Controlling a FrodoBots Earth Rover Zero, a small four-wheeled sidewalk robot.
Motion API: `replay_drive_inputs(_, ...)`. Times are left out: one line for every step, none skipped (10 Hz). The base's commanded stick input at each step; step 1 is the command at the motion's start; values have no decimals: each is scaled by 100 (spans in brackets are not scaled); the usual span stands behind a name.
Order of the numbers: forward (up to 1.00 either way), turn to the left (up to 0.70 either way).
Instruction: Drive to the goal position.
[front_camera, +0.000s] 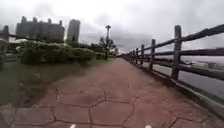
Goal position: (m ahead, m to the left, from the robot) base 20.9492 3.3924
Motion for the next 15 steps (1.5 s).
replay_drive_inputs(90,0)
replay_drive_inputs(90,-12)
replay_drive_inputs(90,-27)
replay_drive_inputs(90,-36)
replay_drive_inputs(90,-36)
replay_drive_inputs(90,-36)
replay_drive_inputs(90,-36)
replay_drive_inputs(90,-29)
replay_drive_inputs(90,-2)
replay_drive_inputs(90,0)
replay_drive_inputs(90,0)
replay_drive_inputs(90,0)
replay_drive_inputs(90,0)
replay_drive_inputs(90,0)
replay_drive_inputs(90,0)
